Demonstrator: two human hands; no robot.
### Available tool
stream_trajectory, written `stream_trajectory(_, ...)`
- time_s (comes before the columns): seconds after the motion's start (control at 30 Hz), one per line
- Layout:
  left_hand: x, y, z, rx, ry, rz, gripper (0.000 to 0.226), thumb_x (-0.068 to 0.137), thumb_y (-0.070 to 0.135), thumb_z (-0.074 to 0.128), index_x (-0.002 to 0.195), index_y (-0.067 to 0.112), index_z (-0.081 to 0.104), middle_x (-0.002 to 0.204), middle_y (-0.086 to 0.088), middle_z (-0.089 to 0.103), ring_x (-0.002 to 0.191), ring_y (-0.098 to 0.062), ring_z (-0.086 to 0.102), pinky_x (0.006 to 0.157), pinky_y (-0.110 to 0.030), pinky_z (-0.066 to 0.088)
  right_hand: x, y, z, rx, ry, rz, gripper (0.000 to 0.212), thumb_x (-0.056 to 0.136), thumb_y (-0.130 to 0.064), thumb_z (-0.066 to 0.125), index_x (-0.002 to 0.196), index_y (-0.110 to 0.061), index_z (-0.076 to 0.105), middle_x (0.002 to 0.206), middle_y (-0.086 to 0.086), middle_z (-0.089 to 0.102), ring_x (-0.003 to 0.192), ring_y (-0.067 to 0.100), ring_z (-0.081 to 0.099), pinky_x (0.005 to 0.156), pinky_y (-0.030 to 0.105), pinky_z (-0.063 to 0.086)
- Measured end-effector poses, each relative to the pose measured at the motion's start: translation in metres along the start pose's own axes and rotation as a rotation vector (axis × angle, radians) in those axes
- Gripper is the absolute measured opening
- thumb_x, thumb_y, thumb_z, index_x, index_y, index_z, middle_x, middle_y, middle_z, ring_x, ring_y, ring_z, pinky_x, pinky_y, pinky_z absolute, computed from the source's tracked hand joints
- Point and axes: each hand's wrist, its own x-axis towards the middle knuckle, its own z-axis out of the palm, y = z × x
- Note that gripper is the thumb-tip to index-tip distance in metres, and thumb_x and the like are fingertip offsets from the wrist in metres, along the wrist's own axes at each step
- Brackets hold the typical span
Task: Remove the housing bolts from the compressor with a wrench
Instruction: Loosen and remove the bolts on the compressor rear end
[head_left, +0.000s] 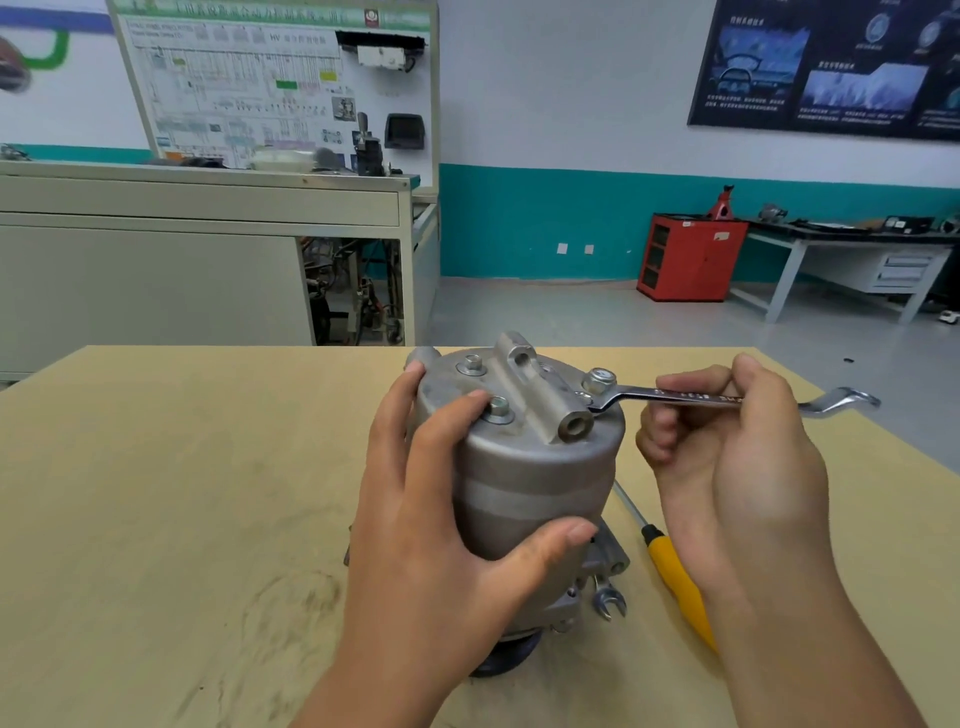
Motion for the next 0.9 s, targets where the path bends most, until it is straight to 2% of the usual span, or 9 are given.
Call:
stream_trajectory(0.1,0.009,0.007,-0.005,-0.052,0.010,-0.097,0.067,0.049,0.076,0.063,0.108,0.061,0.036,0.138,0.014,0.036,0.123,0.017,0.031,0.092,0.004,0.025,-0.004,-0.004,0.006,0.302,-0.014,0.025,0.044,0.101,-0.025,0.036,0.067,-0.011,0.060,0.060,0.000,0.059,0.062,0.014,0.063,0.064,0.027,0.055)
stream_trajectory(0.17,0.019,0.011,-0.006,-0.067,0.005,-0.154,0.068,0.045,0.079,0.060,0.106,0.057,0.038,0.131,0.016,0.040,0.116,0.020,0.034,0.086,0.006,0.026,-0.006,-0.006,0.015,0.480,-0.061,0.040,0.031,0.099,-0.025,0.036,0.077,-0.011,0.053,0.053,-0.002,0.050,0.051,0.011,0.057,0.056,0.022,0.052)
stream_trajectory(0.23,0.030,0.014,-0.006,-0.059,-0.056,-0.204,0.073,0.039,0.085,0.055,0.106,0.062,0.036,0.137,0.020,0.036,0.117,0.016,0.034,0.083,0.007,0.026,-0.004,-0.008,0.021,0.547,-0.092,0.057,0.024,0.094,-0.025,0.038,0.077,-0.013,0.050,0.048,-0.004,0.034,0.041,0.009,0.039,0.045,0.018,0.041)
stream_trajectory(0.27,0.033,0.015,-0.006,-0.045,-0.090,-0.219,0.074,0.037,0.087,0.053,0.105,0.064,0.037,0.142,0.021,0.032,0.119,0.014,0.032,0.082,0.006,0.026,-0.003,-0.009,0.022,0.564,-0.096,0.072,0.025,0.092,-0.027,0.038,0.075,-0.013,0.051,0.047,-0.005,0.030,0.039,0.009,0.032,0.042,0.018,0.036)
stream_trajectory(0.33,0.037,0.015,-0.006,-0.033,-0.124,-0.229,0.074,0.035,0.087,0.053,0.105,0.064,0.042,0.145,0.022,0.027,0.113,0.025,0.028,0.079,0.008,0.024,0.000,-0.014,0.021,0.580,-0.073,0.097,0.036,0.093,-0.033,0.037,0.069,-0.012,0.053,0.045,-0.004,0.025,0.038,0.010,0.025,0.040,0.018,0.031)
stream_trajectory(0.43,0.038,0.012,-0.004,-0.072,-0.113,-0.205,0.063,0.040,0.078,0.059,0.099,0.056,0.056,0.138,0.018,0.032,0.108,0.036,0.023,0.078,0.012,0.021,0.004,-0.019,0.020,0.616,-0.001,0.086,0.047,0.093,-0.037,0.037,0.056,-0.012,0.052,0.044,-0.004,0.022,0.036,0.010,0.021,0.039,0.017,0.026)
stream_trajectory(0.63,0.037,0.009,-0.002,-0.155,-0.068,-0.195,0.052,0.042,0.070,0.065,0.092,0.060,0.065,0.136,0.017,0.037,0.126,0.017,0.030,0.087,0.006,0.026,0.009,-0.020,0.020,0.556,0.015,0.106,0.061,0.100,-0.035,0.029,0.045,-0.017,0.046,0.039,-0.005,0.019,0.031,0.010,0.016,0.034,0.017,0.022)
stream_trajectory(0.77,0.037,0.009,0.000,-0.177,-0.045,-0.194,0.050,0.043,0.068,0.066,0.092,0.058,0.067,0.137,0.021,0.040,0.123,0.017,0.036,0.088,0.005,0.027,0.014,-0.022,0.018,0.538,0.023,0.159,0.064,0.101,-0.035,0.027,0.042,-0.017,0.044,0.038,-0.006,0.019,0.030,0.010,0.016,0.034,0.016,0.022)
stream_trajectory(0.9,0.035,0.011,0.002,-0.170,-0.047,-0.193,0.052,0.044,0.069,0.066,0.095,0.060,0.064,0.139,0.023,0.038,0.124,0.019,0.033,0.088,0.006,0.026,0.020,-0.024,0.018,0.540,0.027,0.234,0.065,0.102,-0.032,0.026,0.041,-0.016,0.043,0.038,-0.005,0.019,0.029,0.010,0.016,0.033,0.015,0.021)
